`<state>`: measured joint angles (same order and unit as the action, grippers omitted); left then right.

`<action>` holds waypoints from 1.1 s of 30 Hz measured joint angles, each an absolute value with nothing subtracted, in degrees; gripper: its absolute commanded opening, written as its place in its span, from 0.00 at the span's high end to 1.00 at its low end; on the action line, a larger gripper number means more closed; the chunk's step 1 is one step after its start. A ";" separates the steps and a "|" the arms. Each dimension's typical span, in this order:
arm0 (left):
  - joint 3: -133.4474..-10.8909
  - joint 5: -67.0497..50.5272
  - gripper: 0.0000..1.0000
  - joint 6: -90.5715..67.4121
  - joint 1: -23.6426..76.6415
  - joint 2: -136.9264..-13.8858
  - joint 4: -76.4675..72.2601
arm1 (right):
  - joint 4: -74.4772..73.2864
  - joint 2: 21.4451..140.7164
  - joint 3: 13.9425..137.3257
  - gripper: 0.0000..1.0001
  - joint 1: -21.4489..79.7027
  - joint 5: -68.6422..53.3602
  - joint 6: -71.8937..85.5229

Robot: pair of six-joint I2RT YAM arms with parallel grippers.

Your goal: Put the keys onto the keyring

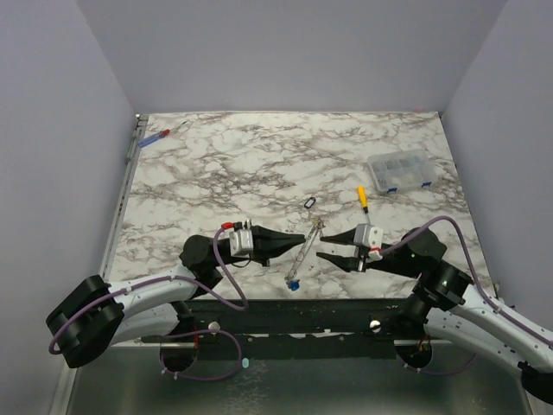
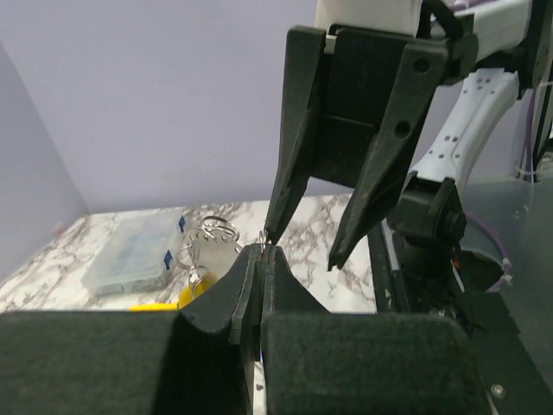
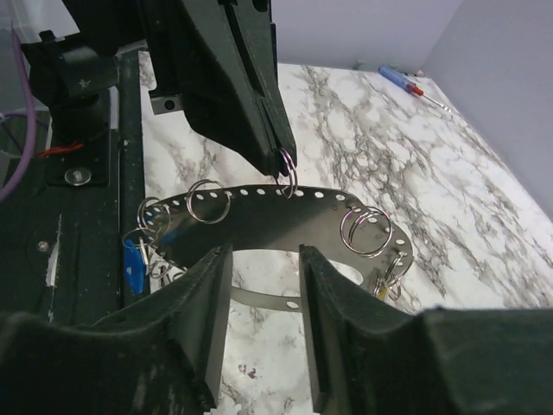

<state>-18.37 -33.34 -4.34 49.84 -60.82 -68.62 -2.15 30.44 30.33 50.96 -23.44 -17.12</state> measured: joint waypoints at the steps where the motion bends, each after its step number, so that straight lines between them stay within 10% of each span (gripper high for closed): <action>1: -17.98 -33.21 1.00 -5.15 49.84 -60.80 -70.04 | -1.30 30.94 30.30 0.62 50.96 -23.75 -16.93; 33: -15.94 -30.39 1.00 -14.26 49.60 -63.90 -85.19 | 19.22 39.79 30.13 0.69 50.94 -28.84 -7.35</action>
